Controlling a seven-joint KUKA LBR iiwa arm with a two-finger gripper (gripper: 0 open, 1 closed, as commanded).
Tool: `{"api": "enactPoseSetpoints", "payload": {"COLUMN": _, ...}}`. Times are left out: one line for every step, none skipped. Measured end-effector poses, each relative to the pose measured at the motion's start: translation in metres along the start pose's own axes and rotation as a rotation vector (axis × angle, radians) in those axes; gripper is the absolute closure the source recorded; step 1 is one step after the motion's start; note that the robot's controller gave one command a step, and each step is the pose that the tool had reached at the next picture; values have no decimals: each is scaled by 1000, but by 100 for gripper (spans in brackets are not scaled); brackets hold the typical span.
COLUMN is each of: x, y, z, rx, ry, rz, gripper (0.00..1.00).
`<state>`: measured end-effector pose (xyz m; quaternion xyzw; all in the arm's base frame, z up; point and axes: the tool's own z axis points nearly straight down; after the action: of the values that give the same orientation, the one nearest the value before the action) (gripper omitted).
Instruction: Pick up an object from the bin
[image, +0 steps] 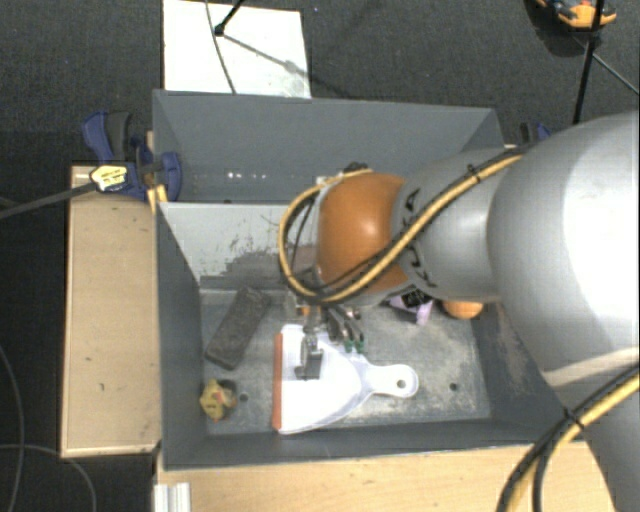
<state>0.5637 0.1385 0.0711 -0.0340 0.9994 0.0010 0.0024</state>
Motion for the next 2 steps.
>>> {"api": "enactPoseSetpoints", "payload": {"x": 0, "y": 0, "z": 0, "rx": -1, "ry": -1, "rz": 3, "gripper": 100}}
{"api": "enactPoseSetpoints", "payload": {"x": 0, "y": 0, "z": 0, "rx": -1, "ry": -1, "rz": 4, "gripper": 100}}
